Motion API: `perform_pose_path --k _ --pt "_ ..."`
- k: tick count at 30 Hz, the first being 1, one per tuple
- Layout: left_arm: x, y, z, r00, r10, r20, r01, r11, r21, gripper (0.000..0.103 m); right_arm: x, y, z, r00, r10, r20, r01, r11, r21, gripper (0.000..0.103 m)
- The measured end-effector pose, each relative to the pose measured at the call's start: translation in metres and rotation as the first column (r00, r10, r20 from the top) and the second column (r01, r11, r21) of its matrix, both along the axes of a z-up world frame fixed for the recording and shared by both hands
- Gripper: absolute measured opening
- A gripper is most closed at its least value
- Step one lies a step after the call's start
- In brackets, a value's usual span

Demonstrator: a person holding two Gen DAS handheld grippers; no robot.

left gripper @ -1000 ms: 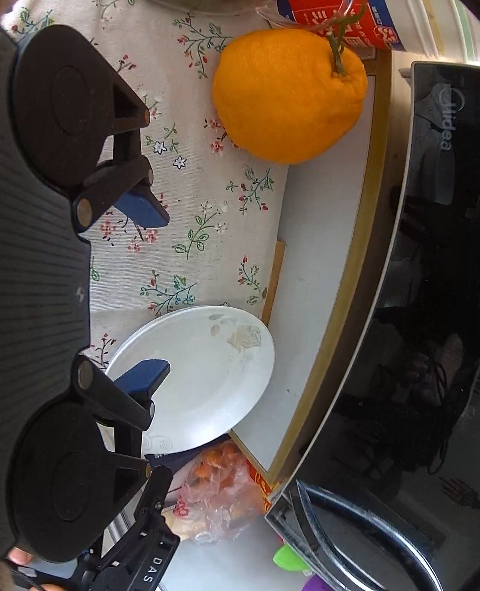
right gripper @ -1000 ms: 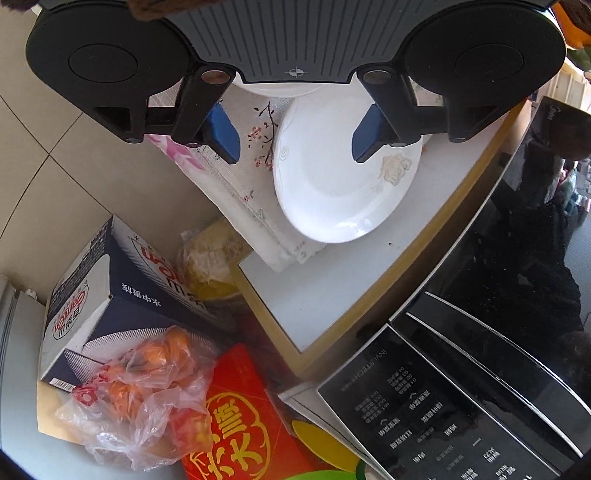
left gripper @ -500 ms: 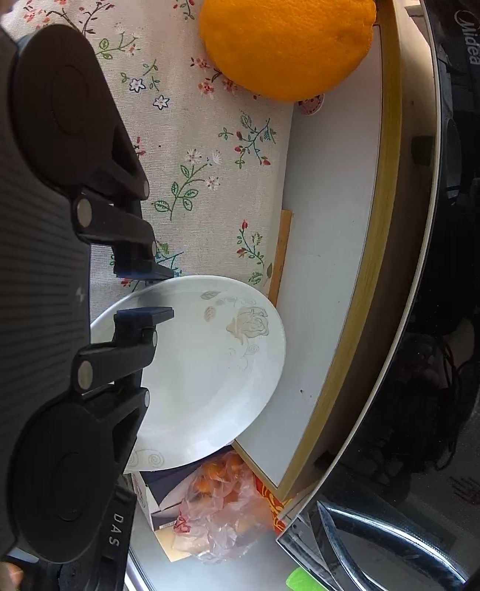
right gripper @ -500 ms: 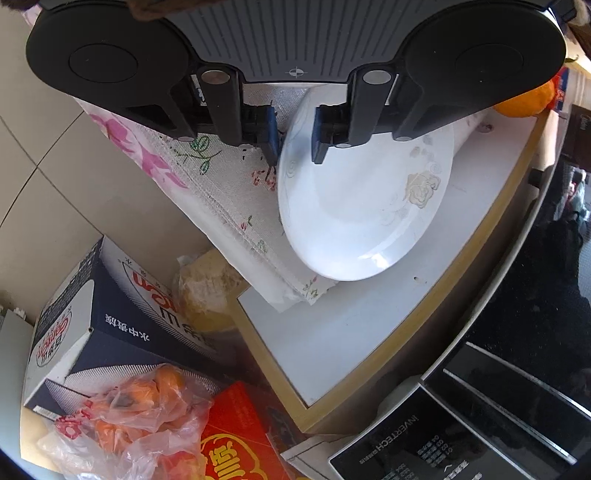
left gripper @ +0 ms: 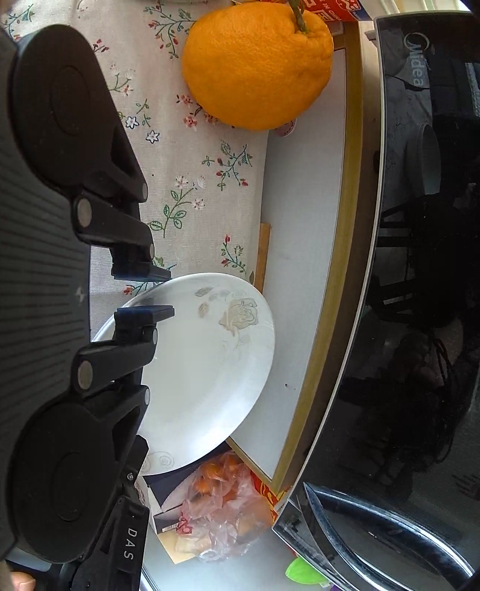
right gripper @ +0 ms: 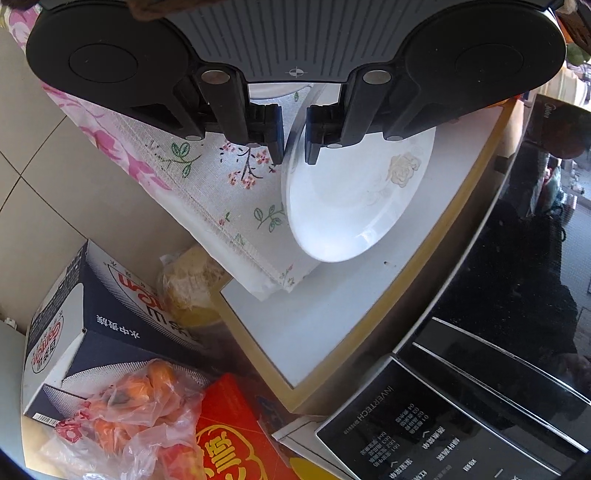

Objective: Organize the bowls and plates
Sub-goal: 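Grasp the white plate rim with both grippers and lift it, then carry the white plate back across the cloth with both grippers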

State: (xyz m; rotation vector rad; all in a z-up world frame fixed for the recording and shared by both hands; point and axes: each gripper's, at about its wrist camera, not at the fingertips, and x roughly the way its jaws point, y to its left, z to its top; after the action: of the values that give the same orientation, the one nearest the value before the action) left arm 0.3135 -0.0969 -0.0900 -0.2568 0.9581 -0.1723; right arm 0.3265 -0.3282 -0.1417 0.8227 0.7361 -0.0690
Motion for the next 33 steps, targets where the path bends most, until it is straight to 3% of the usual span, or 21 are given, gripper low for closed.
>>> perform_pose_path --k 5,17,33 --pt "-0.01 0.001 0.016 1.0 -0.003 0.012 0.003 1.0 0.022 0.011 -0.008 0.011 0.016 1.0 0.019 0.023 -0.018 0.999 -0.031 0.012" --pt "-0.043 0.02 0.042 0.999 0.037 0.03 -0.037 0.999 -0.009 0.012 -0.038 0.03 0.048 0.995 0.086 0.059 -0.083 0.995 -0.058 0.012" --pt "-0.122 0.064 0.092 0.983 0.128 0.133 -0.129 0.992 0.005 0.012 -0.108 0.088 0.1 0.959 0.227 0.169 -0.204 0.969 -0.142 0.012"
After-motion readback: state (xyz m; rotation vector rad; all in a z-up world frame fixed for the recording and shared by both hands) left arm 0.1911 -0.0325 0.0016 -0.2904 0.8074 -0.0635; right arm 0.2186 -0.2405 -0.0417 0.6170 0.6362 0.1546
